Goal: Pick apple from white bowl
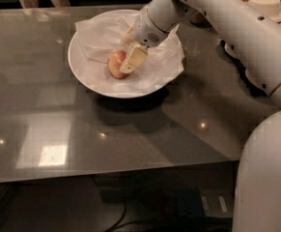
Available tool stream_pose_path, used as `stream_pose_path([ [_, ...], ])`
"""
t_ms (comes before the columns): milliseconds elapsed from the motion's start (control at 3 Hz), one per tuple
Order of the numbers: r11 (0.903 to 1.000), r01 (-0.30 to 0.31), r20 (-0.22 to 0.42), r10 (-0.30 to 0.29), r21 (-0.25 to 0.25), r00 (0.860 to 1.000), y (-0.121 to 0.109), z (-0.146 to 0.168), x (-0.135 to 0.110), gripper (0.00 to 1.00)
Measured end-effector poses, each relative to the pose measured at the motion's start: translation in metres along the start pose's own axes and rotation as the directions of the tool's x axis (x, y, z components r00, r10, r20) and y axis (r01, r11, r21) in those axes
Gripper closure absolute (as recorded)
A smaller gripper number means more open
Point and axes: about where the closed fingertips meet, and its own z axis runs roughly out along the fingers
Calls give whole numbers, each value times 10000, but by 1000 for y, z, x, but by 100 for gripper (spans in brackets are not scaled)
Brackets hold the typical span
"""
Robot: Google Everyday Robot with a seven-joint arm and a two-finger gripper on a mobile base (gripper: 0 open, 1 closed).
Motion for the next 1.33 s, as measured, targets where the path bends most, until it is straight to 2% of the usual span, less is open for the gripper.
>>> stream_pose_path([
  [333,9996,205,-299,-211,-210,9993,12,24,-2,37],
  [667,9998,130,-292,-135,-173,9995,13,29,0,37],
  [1000,9998,116,-272,-120,-159,9996,12,30,0,55],
  [1333,9998,116,-272,-120,-160,9996,12,30,0,78],
])
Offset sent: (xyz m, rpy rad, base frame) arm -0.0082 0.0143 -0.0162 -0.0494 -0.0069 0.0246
